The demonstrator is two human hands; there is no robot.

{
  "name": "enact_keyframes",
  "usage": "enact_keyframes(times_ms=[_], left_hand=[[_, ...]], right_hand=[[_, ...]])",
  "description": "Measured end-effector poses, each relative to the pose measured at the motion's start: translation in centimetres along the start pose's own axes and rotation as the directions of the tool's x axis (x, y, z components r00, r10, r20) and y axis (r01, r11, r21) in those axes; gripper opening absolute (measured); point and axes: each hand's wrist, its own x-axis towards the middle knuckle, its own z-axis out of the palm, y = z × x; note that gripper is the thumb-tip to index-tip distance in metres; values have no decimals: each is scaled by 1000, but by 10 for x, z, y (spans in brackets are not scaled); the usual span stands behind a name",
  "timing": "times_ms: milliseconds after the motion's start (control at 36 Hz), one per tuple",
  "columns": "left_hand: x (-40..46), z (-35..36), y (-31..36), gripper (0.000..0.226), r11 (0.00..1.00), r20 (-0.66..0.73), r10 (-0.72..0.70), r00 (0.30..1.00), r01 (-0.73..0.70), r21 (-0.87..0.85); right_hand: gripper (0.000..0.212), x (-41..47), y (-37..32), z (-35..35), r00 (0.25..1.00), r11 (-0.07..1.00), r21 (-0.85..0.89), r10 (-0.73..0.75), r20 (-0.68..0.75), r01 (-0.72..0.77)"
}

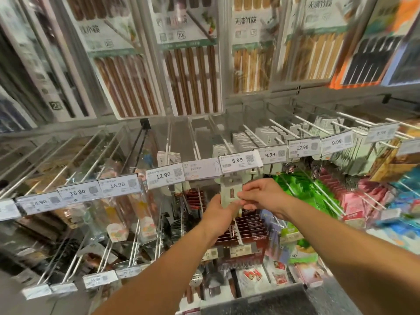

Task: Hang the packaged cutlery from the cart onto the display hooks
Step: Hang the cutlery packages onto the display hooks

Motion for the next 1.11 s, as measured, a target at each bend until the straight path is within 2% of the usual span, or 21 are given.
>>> enact_keyframes(times_ms=[167, 278, 361, 500, 583, 722, 861, 917, 1000, 1111], left_hand=[[5, -6, 7, 14, 999, -93, 22, 995, -19, 36], [8, -11, 12, 22, 996, -106, 25, 994, -16, 84], [10, -11, 15, 34, 995, -103, 13, 995, -3, 95], [9, -11, 17, 42, 995, -105, 23, 994, -13, 95], [10, -14, 16, 39, 995, -108, 26, 994, -15, 100], [16, -19, 9, 69, 993, -90, 61, 994, -52, 102], [20, -20, 4, 78, 989, -80, 87, 993, -76, 124], [19, -18, 6, 71, 984, -68, 88, 994, -76, 160], [14, -17, 12, 46, 973, -60, 117, 991, -102, 208], [10, -15, 13, 43, 955, -60, 141, 988, -120, 270]], right_hand=[[16, 4, -10, 1, 997, 995, 85, -53, -57, 58], [12, 14, -11, 3, 989, 993, 68, -86, -118, 95], [17, 18, -12, 6, 986, 995, 25, -95, -137, 99], [21, 22, -13, 7, 987, 995, 12, -100, -123, 102], [24, 23, -14, 6, 992, 996, 15, -85, -98, 87], [24, 24, -16, 7, 992, 992, 68, -105, -73, 110], [24, 27, -14, 4, 995, 993, 78, -78, -57, 83], [25, 27, -10, 0, 997, 996, 73, -52, -51, 56], [26, 27, -7, -3, 998, 996, 79, -46, -43, 50], [22, 24, -8, -3, 998, 996, 79, -47, -49, 50]])
